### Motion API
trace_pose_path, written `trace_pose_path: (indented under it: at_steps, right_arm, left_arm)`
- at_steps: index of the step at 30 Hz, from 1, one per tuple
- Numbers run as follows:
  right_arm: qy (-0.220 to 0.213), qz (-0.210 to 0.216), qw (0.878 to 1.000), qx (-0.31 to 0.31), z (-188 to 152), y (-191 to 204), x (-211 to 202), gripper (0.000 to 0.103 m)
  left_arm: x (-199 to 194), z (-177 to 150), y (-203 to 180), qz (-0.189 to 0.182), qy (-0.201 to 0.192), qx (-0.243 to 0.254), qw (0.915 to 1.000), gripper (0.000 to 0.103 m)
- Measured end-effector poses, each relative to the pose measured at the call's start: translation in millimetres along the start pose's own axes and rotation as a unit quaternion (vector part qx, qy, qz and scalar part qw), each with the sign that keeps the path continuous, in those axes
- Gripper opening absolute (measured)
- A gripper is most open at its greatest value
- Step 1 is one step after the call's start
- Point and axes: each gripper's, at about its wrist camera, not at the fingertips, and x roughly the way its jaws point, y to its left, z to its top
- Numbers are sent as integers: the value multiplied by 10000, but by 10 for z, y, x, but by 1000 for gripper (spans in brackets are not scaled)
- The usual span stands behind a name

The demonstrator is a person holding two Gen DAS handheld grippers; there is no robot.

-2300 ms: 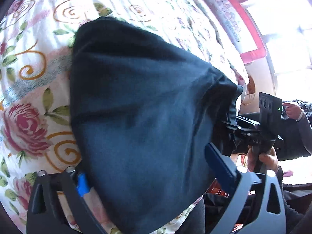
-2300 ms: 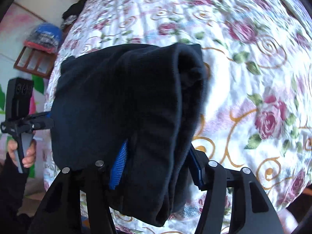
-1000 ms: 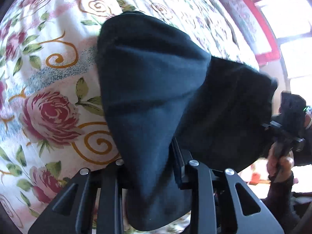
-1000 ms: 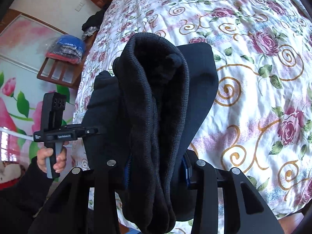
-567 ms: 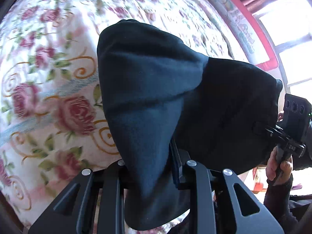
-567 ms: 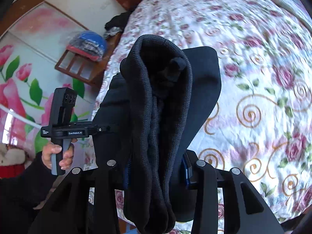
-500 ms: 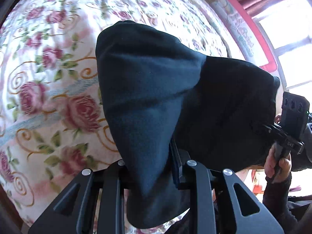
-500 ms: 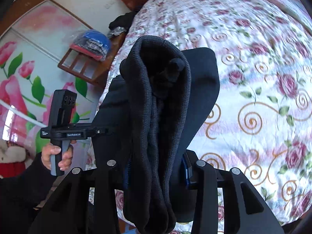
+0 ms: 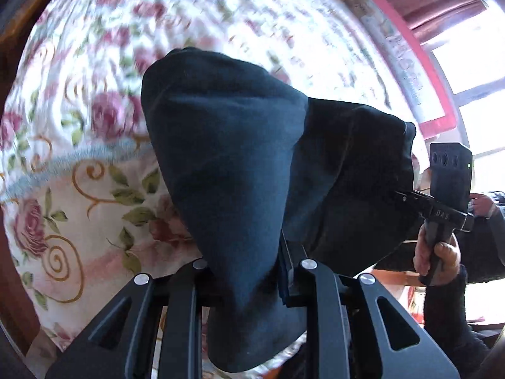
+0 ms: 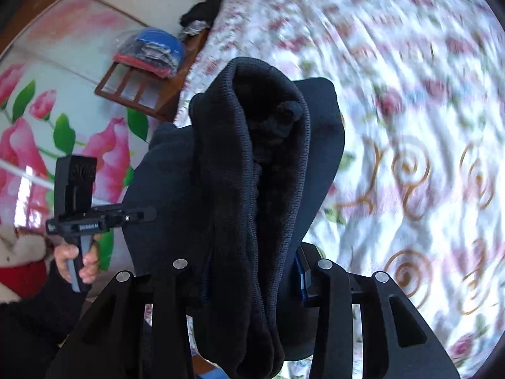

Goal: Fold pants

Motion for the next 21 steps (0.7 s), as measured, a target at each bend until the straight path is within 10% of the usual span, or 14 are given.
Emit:
trace_pose_path:
  at_steps: [5, 8, 13, 17, 21]
  right_arm:
    - [50, -443, 9985, 315, -114, -272, 231, 58]
    - [12, -541, 9974, 474, -168, -340, 183, 76]
    - [-379, -1062, 9924, 499, -335, -236, -256, 77]
    - [-995, -2421, 9651, -53, -498, 340, -680, 77]
    - [-1994, -2902, 9345, -515, -766, 1108, -970, 97]
  left_arm:
    - [339, -80, 278, 181, -64, -53, 9998, 41]
    - [353, -120, 313, 928, -180, 134, 9954, 96]
    - [16, -192, 269, 2162, -778, 188, 9731, 101]
    - [-383, -277, -97, 3565, -1455, 491, 9216, 101]
    - [-764, -535, -518, 3023, -2156, 478, 9273, 101]
